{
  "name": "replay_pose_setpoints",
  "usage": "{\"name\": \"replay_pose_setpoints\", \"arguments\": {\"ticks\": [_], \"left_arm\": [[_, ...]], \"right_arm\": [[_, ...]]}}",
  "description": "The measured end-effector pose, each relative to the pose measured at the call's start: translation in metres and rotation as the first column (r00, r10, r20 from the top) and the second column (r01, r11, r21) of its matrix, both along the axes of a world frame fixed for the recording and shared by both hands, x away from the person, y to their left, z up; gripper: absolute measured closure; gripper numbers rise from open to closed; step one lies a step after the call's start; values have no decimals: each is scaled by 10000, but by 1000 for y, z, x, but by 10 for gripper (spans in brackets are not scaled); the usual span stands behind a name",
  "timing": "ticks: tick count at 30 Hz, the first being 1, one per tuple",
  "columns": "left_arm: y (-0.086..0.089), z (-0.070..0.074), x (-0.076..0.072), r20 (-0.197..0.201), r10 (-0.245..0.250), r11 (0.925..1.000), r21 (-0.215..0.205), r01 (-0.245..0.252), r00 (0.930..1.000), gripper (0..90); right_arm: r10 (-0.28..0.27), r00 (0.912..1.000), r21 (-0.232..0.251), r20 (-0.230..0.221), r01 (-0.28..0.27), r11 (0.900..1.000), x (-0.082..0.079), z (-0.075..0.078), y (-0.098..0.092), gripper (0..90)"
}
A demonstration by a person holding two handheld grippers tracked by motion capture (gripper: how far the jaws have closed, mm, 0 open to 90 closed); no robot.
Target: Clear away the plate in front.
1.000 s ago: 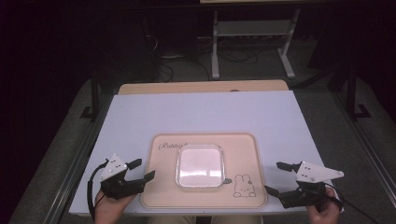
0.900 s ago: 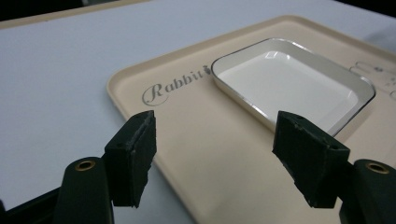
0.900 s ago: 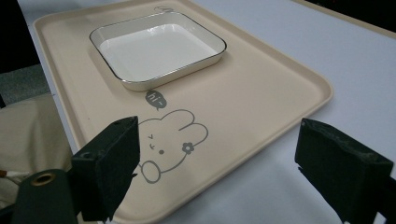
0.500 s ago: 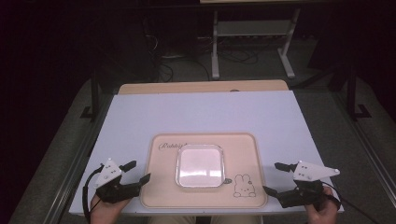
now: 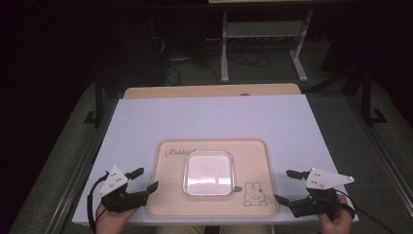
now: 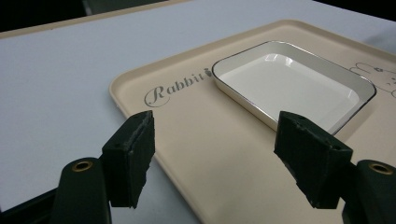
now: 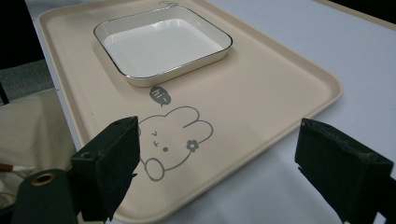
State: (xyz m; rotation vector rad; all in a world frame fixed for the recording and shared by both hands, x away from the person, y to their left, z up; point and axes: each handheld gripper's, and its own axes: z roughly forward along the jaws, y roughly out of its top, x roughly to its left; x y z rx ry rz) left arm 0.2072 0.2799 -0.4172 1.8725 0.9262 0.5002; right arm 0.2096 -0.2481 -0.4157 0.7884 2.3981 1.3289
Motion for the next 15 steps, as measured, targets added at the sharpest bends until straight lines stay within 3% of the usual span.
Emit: {"name": "replay_pose_setpoints", "arguments": {"ticks": [15], "left_arm": [[2, -2, 2, 55, -173, 9998, 96, 173, 9998, 283]], "right_arm": [[83, 10000, -50, 17, -83, 10000, 0, 0, 1, 132]]}}
